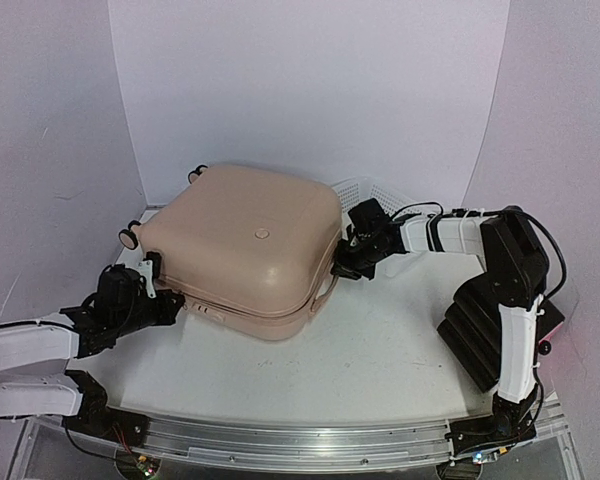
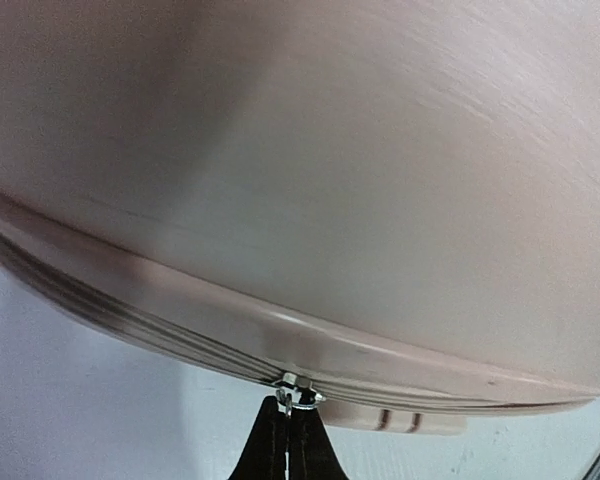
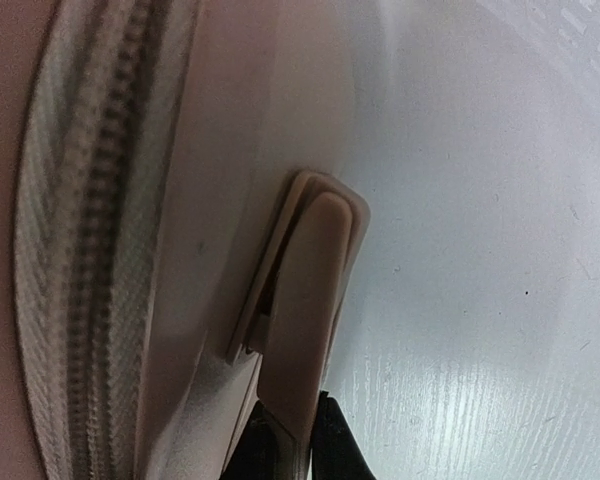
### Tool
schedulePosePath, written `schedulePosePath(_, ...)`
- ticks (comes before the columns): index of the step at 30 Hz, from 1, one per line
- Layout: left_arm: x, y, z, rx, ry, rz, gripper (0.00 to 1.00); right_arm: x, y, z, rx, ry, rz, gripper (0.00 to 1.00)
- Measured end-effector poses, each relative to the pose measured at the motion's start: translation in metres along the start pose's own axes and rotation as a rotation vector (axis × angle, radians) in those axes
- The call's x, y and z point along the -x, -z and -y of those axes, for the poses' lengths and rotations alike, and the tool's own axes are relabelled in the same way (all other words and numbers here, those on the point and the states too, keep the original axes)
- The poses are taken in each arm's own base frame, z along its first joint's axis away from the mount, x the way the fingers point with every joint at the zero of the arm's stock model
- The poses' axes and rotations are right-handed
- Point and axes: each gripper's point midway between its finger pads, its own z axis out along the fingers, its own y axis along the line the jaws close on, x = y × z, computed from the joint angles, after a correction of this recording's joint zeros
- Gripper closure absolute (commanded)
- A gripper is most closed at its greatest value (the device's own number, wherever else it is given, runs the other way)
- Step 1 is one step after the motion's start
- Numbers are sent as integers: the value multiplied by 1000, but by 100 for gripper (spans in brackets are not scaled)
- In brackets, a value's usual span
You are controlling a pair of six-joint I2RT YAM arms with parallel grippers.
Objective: Open, take out, and arrange the luggage
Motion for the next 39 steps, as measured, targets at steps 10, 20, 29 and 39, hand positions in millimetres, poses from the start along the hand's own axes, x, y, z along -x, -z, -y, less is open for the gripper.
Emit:
schedulePosePath(10,38,17,-79,184,182,59,100,-1,2,-1,8,139,-27,100)
schedulePosePath(20,62,12,-123,232,273,10,100,-5,0,-8,5,284,-107,92)
schedulePosePath(29,61,13,-107,99,303,-15,100,-9,31,-4,-101,395,-155,29)
schedulePosePath(39,45,18,-83,-45,413,-63,100,-82,122,-58,-79,457,-199,14)
